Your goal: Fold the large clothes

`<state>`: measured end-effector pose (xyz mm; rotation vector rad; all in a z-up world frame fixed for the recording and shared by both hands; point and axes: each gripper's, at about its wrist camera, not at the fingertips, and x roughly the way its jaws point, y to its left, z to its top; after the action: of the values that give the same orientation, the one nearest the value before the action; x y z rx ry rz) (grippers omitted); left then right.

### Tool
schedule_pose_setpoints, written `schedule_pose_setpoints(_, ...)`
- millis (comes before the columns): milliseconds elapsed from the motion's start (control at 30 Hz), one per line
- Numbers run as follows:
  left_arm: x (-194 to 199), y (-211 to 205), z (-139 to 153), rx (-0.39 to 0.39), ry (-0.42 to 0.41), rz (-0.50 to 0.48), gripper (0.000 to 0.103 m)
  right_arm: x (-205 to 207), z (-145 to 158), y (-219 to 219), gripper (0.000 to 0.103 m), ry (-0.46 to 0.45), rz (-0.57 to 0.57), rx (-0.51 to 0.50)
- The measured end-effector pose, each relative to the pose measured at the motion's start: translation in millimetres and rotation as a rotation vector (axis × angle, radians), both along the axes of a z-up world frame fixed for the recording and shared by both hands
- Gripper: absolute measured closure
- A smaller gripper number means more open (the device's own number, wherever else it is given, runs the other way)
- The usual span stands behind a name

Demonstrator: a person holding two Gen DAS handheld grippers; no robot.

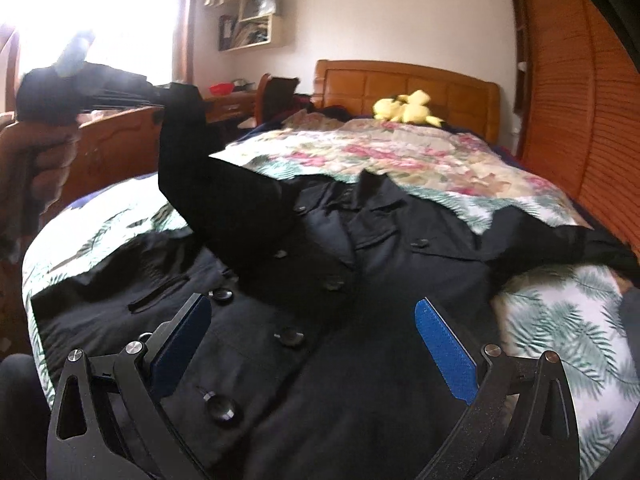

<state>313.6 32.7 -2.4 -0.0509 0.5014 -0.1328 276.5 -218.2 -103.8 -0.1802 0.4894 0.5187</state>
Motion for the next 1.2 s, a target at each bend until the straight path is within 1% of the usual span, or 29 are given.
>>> schedule_pose_setpoints(100,-18,-28,8,-0.002,-0.006,-0.066,0.102,-5,8,-22,0.000,-0.004,-0.038,0.011)
schedule_pose_setpoints(200,-42,-53,7,0.011,-0.008,-0.117,0.102,-9,11,-43,0.000,0.005,-0.078,0.018)
schedule_pose_setpoints(300,-62,-73,2,0.042,-0.010,-0.132,0.102,-12,12,-59,0.000,0.028,-0.107,0.028)
schedule_pose_setpoints(433,-79,-88,-14,0.073,-0.004,-0.128,0.102,-17,9,-69,0.000,0.049,-0.124,0.028)
schedule_pose_setpoints(500,-83,-88,-25,0.050,0.015,-0.151,0.101,-21,7,-69,0.000,0.057,-0.124,0.022)
schedule_pose_setpoints(600,-85,-89,-41,0.030,0.034,-0.144,0.101,-25,5,-67,0.000,0.057,-0.111,0.000)
schedule_pose_setpoints(733,-88,-86,-61,0.008,0.021,-0.139,0.100,-28,4,-65,0.000,0.060,-0.097,-0.009)
schedule_pose_setpoints(833,-92,-84,-73,0.011,0.024,-0.139,0.100,-29,2,-63,0.000,0.064,-0.093,-0.011)
schedule_pose_setpoints(900,-96,-86,-76,0.017,0.029,-0.155,0.099,-29,0,-62,0.000,0.066,-0.094,-0.015)
schedule_pose_setpoints(1000,-103,-86,-74,0.027,0.011,-0.182,0.098,-29,-3,-60,0.000,0.071,-0.099,-0.020)
schedule_pose_setpoints(1100,-110,-85,-69,0.013,-0.002,-0.193,0.095,-29,-7,-60,0.000,0.067,-0.113,-0.019)
schedule_pose_setpoints(1200,-119,-84,-59,0.000,-0.035,-0.218,0.092,-30,-13,-60,0.000,0.067,-0.133,-0.016)
